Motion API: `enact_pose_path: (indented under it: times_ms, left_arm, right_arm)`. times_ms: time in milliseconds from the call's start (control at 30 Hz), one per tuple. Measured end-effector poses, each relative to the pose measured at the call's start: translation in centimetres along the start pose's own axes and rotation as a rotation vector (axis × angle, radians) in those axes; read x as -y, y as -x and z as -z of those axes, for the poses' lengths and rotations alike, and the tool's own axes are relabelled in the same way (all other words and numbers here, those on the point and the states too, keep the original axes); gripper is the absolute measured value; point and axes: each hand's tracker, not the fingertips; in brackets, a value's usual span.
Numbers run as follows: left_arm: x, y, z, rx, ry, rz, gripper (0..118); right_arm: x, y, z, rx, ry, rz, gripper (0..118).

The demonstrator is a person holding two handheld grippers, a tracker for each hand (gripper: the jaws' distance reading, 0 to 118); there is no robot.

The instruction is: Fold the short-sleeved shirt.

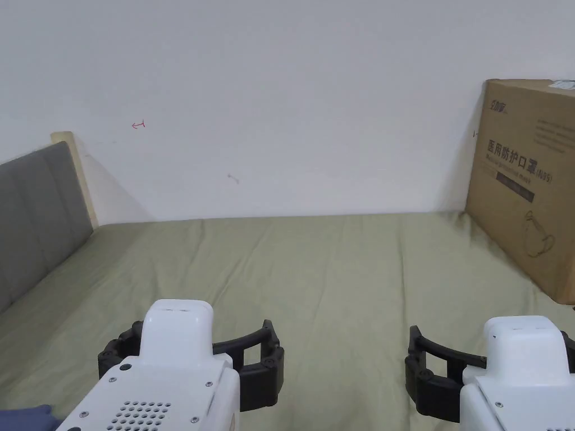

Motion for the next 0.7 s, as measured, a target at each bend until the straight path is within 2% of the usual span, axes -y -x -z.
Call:
enact_pose_path:
  times_ms: [133,267,467,700]
  left_arm:
    - [-0.20,0.25,-0.45,0.022,-0.007,-0.049,111]
    - [-0.15,0.24,-0.61,-0.014,-0.021,-0.052,111]
    - [0.13,-0.05,-1.02,0.039,-0.056,-0.013,111]
    - [-0.05,0.02,-0.79,0.052,-0.041,-0.051,111]
  right_arm:
    - [0.06,-0.04,0.02,0.005,0.001,-0.008,111]
    - [0.24,-0.11,0.10,0.001,0.007,-0.009,111]
    - [0.34,0.13,0.07,-0.003,0.014,-0.014,111]
    - [0.48,0.06,0.16,-0.005,0.009,-0.028,111]
